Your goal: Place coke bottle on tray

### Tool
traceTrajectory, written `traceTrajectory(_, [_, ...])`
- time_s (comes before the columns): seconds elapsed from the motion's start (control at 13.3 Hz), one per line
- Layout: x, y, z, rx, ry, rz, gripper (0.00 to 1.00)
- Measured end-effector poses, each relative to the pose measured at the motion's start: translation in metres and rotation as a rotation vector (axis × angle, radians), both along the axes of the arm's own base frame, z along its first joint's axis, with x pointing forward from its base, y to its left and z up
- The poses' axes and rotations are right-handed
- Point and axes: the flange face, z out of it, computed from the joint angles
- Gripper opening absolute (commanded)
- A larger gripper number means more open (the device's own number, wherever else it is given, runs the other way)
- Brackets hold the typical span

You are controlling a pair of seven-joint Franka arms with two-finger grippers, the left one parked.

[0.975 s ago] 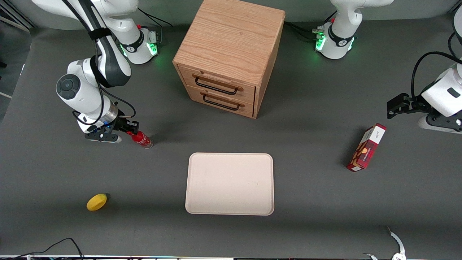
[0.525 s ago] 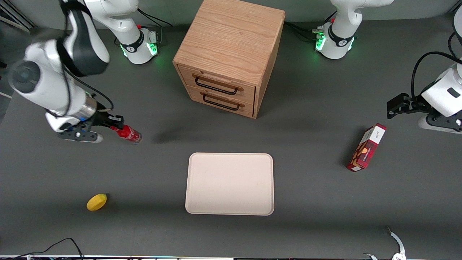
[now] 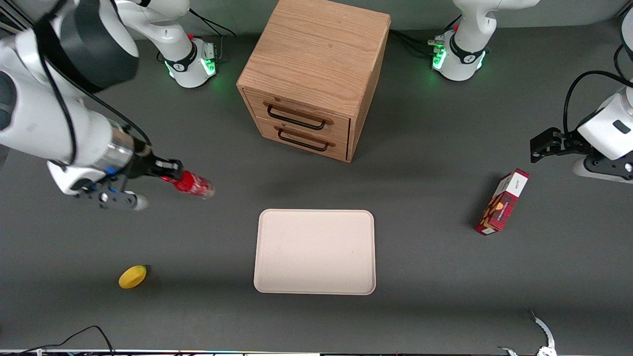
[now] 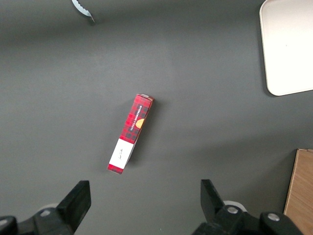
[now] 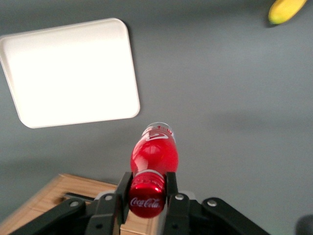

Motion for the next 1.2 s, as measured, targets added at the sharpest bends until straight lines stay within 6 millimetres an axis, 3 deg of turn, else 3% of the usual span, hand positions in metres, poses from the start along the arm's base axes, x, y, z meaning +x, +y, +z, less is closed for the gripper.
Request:
traceTrajectory(0.15, [0.031, 0.035, -0.047, 0.010, -0.044, -0.089, 0.00])
traceTrajectory(0.38, [0.071, 0.066, -0.142, -0.035, -0.151, -0.195, 0.00])
traceTrajectory(0.53, [0.082, 0.082, -0.196, -0.043, -0.183, -0.250, 0.00])
traceTrajectory(0.67, [0.087, 0.090, -0.227, -0.031, -0.188, -0.273, 0.00])
traceTrajectory(0.75, [0.089, 0.090, -0.224, -0.025, -0.197, -0.283, 0.00])
traceTrajectory(0.82, [0.089, 0.090, -0.221, -0.022, -0.200, -0.289, 0.99])
traceTrajectory(1.2, [0.090, 0.092, -0.219, -0.033, -0.218, -0.279, 1.00])
